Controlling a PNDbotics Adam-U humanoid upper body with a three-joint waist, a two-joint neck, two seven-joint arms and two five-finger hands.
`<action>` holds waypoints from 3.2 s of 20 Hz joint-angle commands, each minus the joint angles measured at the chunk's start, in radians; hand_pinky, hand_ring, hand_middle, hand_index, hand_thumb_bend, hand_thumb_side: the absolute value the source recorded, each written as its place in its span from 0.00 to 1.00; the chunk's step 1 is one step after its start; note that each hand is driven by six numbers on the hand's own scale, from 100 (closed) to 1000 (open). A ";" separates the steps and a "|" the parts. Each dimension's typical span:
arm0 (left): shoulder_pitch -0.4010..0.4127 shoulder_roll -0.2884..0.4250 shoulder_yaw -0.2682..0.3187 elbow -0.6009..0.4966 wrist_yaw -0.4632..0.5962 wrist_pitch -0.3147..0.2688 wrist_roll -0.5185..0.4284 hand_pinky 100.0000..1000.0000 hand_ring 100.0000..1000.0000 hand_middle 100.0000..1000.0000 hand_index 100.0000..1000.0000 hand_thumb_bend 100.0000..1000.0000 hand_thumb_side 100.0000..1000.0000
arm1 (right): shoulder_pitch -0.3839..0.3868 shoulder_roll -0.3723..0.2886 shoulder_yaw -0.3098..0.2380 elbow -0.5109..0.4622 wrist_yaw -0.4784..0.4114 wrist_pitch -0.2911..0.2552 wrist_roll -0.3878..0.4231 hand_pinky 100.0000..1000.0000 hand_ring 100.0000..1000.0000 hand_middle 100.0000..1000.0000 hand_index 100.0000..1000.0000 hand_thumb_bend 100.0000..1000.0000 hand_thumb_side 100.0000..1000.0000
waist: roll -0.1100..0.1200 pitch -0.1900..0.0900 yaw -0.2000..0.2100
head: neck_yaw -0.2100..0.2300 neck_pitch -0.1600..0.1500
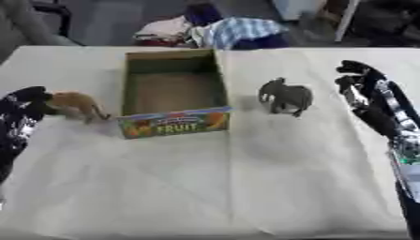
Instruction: Pick up objects on the table and place them in the box.
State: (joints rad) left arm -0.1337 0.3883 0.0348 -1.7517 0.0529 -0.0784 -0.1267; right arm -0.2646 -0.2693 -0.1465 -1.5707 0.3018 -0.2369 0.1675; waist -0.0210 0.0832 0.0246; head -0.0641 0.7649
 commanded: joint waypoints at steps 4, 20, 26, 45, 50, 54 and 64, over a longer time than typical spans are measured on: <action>-0.029 0.183 0.005 -0.042 -0.093 -0.023 -0.073 0.92 0.66 0.71 0.81 0.57 0.43 | -0.010 -0.014 0.003 -0.017 -0.006 0.000 0.005 0.66 0.74 0.78 0.90 0.00 0.69 | 0.007 -0.017 -0.003 | -0.003 0.005; -0.351 0.615 -0.184 0.250 -0.437 -0.244 -0.252 0.73 0.66 0.68 0.77 0.98 0.31 | -0.010 -0.025 0.024 -0.008 -0.006 -0.006 0.025 0.66 0.74 0.78 0.90 0.00 0.69 | 0.029 -0.031 -0.031 | 0.017 0.005; -0.489 0.526 -0.221 0.473 -0.596 -0.359 -0.293 0.72 0.64 0.66 0.76 0.96 0.30 | -0.009 -0.026 0.028 -0.004 -0.008 -0.007 0.030 0.66 0.74 0.78 0.90 0.00 0.69 | 0.032 -0.033 -0.035 | 0.014 0.005; -0.639 0.295 -0.156 0.910 -0.993 -0.391 -0.082 0.71 0.63 0.63 0.72 0.84 0.21 | -0.018 -0.019 0.043 0.004 -0.027 -0.013 0.040 0.66 0.74 0.77 0.89 0.00 0.69 | 0.023 -0.023 -0.067 | 0.027 0.005; -0.649 0.260 -0.135 0.957 -1.041 -0.342 0.013 0.70 0.62 0.61 0.71 0.79 0.18 | -0.023 -0.014 0.048 0.004 -0.030 -0.015 0.046 0.66 0.74 0.77 0.89 0.00 0.69 | 0.020 -0.017 -0.082 | 0.036 0.005; -0.658 0.240 -0.120 0.987 -1.070 -0.306 0.082 0.70 0.61 0.60 0.71 0.75 0.16 | -0.028 -0.011 0.052 0.004 -0.033 -0.017 0.050 0.66 0.74 0.77 0.89 0.00 0.69 | 0.017 -0.011 -0.096 | 0.043 0.005; -0.665 0.215 -0.116 1.031 -1.102 -0.302 0.026 0.66 0.45 0.44 0.56 0.41 0.00 | -0.031 -0.008 0.055 0.006 -0.037 -0.017 0.053 0.66 0.74 0.77 0.89 0.00 0.69 | 0.016 -0.005 -0.112 | 0.050 0.005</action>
State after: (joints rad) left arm -0.7738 0.5833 -0.0906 -0.7140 -1.0440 -0.3780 -0.0856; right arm -0.2811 -0.2666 -0.0909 -1.5572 0.2703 -0.2546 0.2195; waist -0.0057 0.0898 -0.0869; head -0.0173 0.7649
